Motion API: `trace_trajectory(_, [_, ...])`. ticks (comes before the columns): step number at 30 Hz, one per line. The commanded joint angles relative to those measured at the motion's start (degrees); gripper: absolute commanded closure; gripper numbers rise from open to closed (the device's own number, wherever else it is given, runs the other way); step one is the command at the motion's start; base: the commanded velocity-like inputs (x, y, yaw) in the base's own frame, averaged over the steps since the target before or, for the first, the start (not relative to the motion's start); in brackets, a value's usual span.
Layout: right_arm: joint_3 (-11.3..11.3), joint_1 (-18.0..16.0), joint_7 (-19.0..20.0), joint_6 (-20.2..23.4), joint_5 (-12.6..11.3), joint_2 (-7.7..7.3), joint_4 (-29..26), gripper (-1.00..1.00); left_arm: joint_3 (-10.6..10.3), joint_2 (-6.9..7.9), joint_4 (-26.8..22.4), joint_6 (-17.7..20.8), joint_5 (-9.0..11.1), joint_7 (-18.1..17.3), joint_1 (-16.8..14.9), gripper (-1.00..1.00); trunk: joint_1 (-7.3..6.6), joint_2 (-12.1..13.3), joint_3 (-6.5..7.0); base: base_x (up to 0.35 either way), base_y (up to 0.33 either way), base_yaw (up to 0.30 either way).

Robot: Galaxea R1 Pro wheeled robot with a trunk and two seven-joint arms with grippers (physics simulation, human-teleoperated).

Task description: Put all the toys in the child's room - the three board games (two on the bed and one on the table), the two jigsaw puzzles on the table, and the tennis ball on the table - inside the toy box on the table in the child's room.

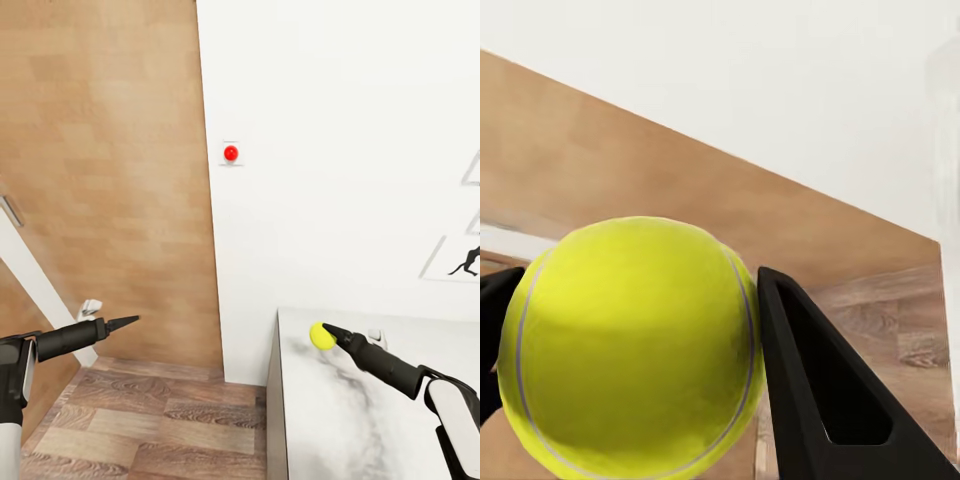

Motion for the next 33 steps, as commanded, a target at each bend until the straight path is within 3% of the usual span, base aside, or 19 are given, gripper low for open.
trace_trajectory(1, [-0.1, -0.1, 0.8, 0.2, 0.4, 0.04, 0.0, 1.0, 0.1, -0.03, -0.1, 0.7, -0.7, -2.3, -0.1, -1.0, 0.02, -0.1, 0.0, 0.0, -0.002, 0.0])
trace_trajectory(5, [0.0, -0.1, 1.5, 0.1, 0.5, 0.2, 0.1, 1.0, 0.7, 0.47, -0.2, 1.1, -1.0, -6.2, 0.0, -1.0, 0.02, -0.1, 0.37, 0.0, 0.0, 0.0])
trace_trajectory(18, [-0.3, -0.1, 1.6, 0.0, 0.4, -0.05, 0.4, 1.0, 0.4, 0.75, -0.1, 7.7, -1.1, -7.0, 0.0, -1.0, -2.83, 5.1, 3.91, 0.0, 0.0, 0.0])
trace_trajectory(21, [-0.6, -0.1, 1.7, 0.1, 0.4, -0.08, 0.4, 1.0, -1.1, 0.51, 0.5, 8.5, -1.2, -6.7, -0.1, -1.0, -3.49, 6.3, 4.72, 0.0, 0.0, 0.0])
trace_trajectory(24, [-2.1, -0.1, 1.7, 0.2, 0.4, -0.14, 0.5, 1.0, -5.1, 0.29, 1.0, 8.7, -1.2, -6.4, -0.2, -1.0, -4.15, 7.5, 5.54, 0.0, 0.0, 0.0])
trace_trajectory(26, [-3.0, -0.1, 1.7, 0.3, 0.4, -0.16, 0.5, 1.0, -6.6, 0.35, 1.2, 8.8, -1.1, -6.4, -0.2, -1.0, -4.59, 8.3, 6.08, 0.0, 0.0, 0.0])
trace_trajectory(33, [-3.8, -0.1, 2.6, 0.4, 0.5, -0.17, 0.5, 1.0, -7.6, 0.53, 1.3, 8.9, -1.0, -6.8, -0.2, -1.0, -6.13, 11.2, 7.98, 0.0, 0.0, 0.0])
